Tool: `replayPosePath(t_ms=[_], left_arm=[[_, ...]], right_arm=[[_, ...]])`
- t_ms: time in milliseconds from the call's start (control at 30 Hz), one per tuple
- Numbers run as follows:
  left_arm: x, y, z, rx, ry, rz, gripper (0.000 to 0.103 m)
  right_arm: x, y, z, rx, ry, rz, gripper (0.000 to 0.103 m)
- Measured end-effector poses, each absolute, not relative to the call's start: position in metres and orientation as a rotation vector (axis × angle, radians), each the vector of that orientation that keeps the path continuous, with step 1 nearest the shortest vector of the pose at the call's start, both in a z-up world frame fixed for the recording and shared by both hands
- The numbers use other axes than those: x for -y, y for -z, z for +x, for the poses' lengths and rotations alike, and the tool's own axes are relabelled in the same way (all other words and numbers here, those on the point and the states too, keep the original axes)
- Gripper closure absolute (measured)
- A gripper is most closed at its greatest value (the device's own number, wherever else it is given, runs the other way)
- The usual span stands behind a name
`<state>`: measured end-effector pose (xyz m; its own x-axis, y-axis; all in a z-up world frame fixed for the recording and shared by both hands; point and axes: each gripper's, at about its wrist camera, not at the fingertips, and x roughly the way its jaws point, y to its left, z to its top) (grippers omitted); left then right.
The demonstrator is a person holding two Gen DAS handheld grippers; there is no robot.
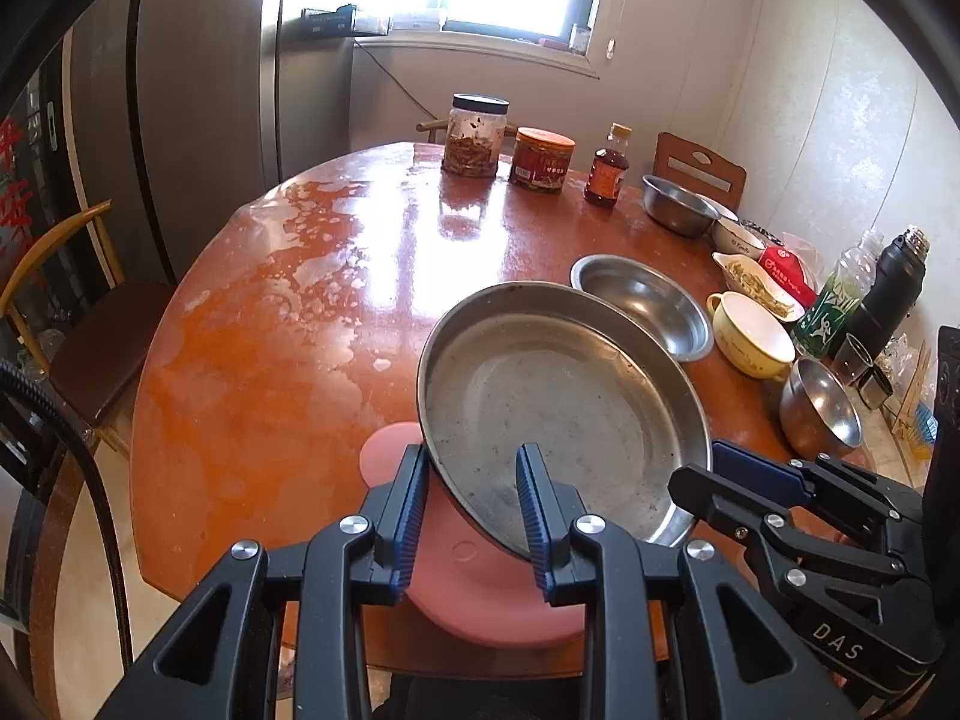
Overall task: Organize plates and bowls
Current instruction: 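Lower the steel tray onto the pink plate stack and open the left gripper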
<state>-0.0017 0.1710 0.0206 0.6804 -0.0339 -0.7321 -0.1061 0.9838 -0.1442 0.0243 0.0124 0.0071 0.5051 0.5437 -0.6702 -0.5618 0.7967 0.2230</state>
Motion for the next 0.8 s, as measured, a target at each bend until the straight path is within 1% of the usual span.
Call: replayPosePath(t_ms=[533,800], left_arm=[[-0.165,0.009,-0.013,-0.901,-0.024,-0.163,0.073],[-0.166,0.015,-0.011,-0.926,-0.037,-0.155,0.073]], right_arm=[[-0.012,0.014,0.016,-0.866,-0.674,-0.069,0.071],[-0.017,0.023,0.015,-0.897,-0.671,-0.087,0.071]])
